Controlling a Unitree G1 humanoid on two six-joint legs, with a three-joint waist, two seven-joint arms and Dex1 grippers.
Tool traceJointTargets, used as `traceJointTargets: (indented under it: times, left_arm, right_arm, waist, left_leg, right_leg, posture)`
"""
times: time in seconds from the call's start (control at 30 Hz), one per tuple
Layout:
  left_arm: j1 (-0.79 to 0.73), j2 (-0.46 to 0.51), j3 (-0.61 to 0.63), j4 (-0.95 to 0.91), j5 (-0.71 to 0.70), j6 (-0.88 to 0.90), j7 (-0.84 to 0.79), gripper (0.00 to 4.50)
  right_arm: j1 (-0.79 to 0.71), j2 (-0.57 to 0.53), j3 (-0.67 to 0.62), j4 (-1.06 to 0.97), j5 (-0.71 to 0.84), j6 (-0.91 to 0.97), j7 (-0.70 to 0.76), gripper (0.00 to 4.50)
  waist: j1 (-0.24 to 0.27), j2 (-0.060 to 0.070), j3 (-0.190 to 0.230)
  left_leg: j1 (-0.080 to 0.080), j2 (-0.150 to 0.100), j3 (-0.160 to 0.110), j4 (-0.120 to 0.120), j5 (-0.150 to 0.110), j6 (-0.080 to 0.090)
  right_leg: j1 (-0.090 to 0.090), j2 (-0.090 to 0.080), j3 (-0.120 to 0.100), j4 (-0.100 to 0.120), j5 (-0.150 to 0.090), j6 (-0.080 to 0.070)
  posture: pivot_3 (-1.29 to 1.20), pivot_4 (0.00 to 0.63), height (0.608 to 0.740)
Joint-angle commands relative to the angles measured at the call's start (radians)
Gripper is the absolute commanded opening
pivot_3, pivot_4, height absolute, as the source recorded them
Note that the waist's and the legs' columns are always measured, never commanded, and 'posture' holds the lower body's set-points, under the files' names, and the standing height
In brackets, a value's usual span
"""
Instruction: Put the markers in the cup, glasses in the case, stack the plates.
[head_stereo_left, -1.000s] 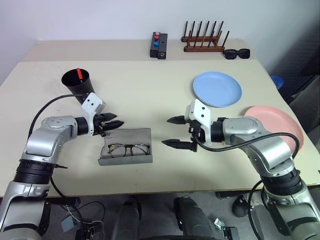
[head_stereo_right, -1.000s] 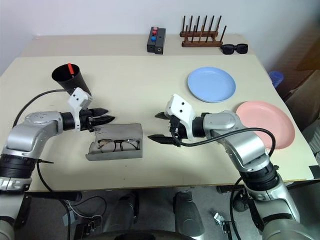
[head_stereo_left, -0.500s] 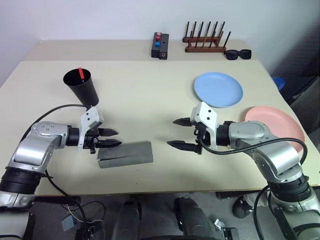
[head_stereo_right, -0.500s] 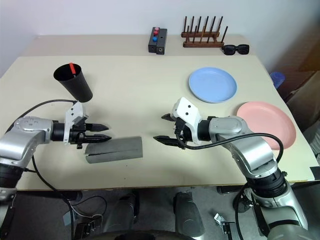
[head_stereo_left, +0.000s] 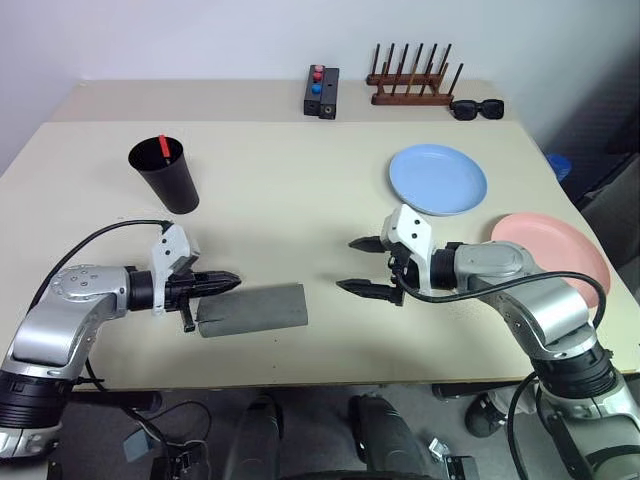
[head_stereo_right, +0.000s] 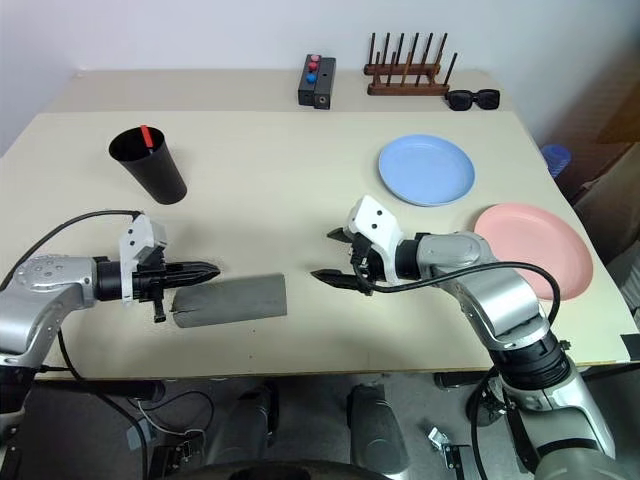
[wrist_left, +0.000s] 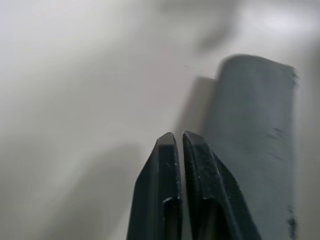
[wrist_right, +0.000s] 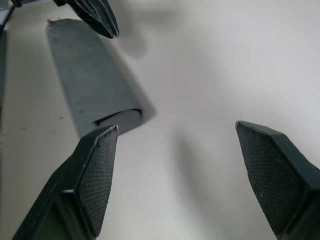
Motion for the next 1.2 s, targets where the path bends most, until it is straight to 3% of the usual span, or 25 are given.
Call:
traceJointTargets:
  times: [0.03, 0.13, 0.3, 0.5, 0.6, 0.77, 0.8, 1.0, 1.2]
  left_arm:
    - [0.021, -0.029, 0.078, -0.022, -0.008, -0.024, 0.077, 0.02]
    - [0.036, -0.091, 0.123, -0.055, -0.007, -0.036, 0.177, 0.02]
    - [0.078, -0.139, 0.131, -0.192, -0.089, 0.003, 0.192, 0.02]
    - [0.132, -0.134, 0.097, -0.332, -0.135, 0.040, 0.197, 0.02]
    - [0.138, -0.139, 0.075, -0.362, -0.127, 0.046, 0.217, 0.00]
    - [0.129, -0.158, 0.034, -0.389, -0.121, 0.036, 0.248, 0.00]
    - [0.122, -0.167, 0.019, -0.395, -0.115, 0.029, 0.255, 0.00]
    - [0.070, -0.222, -0.055, -0.401, -0.095, 0.004, 0.288, 0.00]
    - [-0.005, -0.253, -0.099, -0.354, -0.102, 0.007, 0.285, 0.00]
  right_arm:
    - [-0.073, 0.009, -0.021, 0.098, -0.087, -0.071, -0.073, 3.81]
    - [-0.151, -0.009, 0.019, 0.288, -0.246, -0.166, -0.167, 3.81]
    - [-0.231, -0.039, 0.095, 0.548, -0.466, -0.383, -0.252, 3.81]
    - [-0.294, -0.017, 0.128, 0.819, -0.602, -0.543, -0.325, 3.81]
    - [-0.308, 0.005, 0.112, 0.892, -0.622, -0.575, -0.350, 2.98]
    - [-0.295, 0.009, 0.105, 0.913, -0.655, -0.621, -0.360, 0.38]
    - [-0.285, 0.010, 0.097, 0.896, -0.654, -0.621, -0.359, 0.05]
    - [-0.202, -0.029, 0.036, 0.720, -0.634, -0.620, -0.342, 0.05]
    - [-0.025, -0.180, -0.159, 0.355, -0.471, -0.490, -0.154, 0.05]
  waist:
    - [-0.001, 0.000, 0.000]
    - [-0.001, 0.000, 0.000]
    - [0.002, 0.000, 0.000]
    - [-0.002, 0.000, 0.000]
    - [-0.002, 0.000, 0.000]
    - [-0.002, 0.000, 0.000]
    - [-0.002, 0.000, 0.000]
    - [0.001, 0.001, 0.000]
    - [0.006, 0.002, 0.001]
  left_leg:
    - [0.000, 0.000, 0.000, 0.000, 0.000, 0.000]
    - [0.000, 0.000, 0.000, 0.000, 0.000, 0.000]
    - [0.000, 0.000, 0.000, -0.001, 0.000, 0.000]
    - [0.000, 0.000, 0.000, 0.000, 0.000, 0.000]
    - [0.001, 0.000, 0.000, 0.000, 0.000, 0.000]
    - [0.001, 0.000, 0.000, 0.000, 0.000, 0.000]
    - [0.001, 0.000, 0.000, 0.000, 0.000, 0.000]
    - [0.001, -0.001, 0.000, 0.001, 0.000, 0.000]
    - [0.001, -0.001, 0.000, 0.001, 0.000, 0.000]
  right_leg:
    - [0.000, 0.000, 0.000, 0.000, 0.000, 0.000]
    - [0.000, 0.000, 0.000, 0.000, 0.000, 0.000]
    - [0.000, 0.000, 0.000, -0.001, 0.000, 0.000]
    - [0.000, 0.000, 0.000, 0.000, 0.000, 0.000]
    - [0.001, 0.000, 0.000, 0.000, 0.000, 0.000]
    - [0.001, 0.000, 0.000, 0.000, 0.000, 0.000]
    - [0.001, 0.000, 0.000, 0.000, 0.000, 0.000]
    - [0.003, 0.000, 0.001, 0.000, 0.000, 0.001]
    - [0.003, 0.000, 0.001, 0.000, 0.000, 0.001]
  posture:
    - [0.00, 0.150, 0.740]
    - [0.00, 0.150, 0.740]
    - [0.00, 0.150, 0.740]
    - [0.00, 0.150, 0.740]
    - [0.00, 0.150, 0.740]
    - [0.00, 0.150, 0.740]
    - [0.00, 0.150, 0.740]
    - [0.00, 0.150, 0.740]
    - [0.00, 0.150, 0.740]
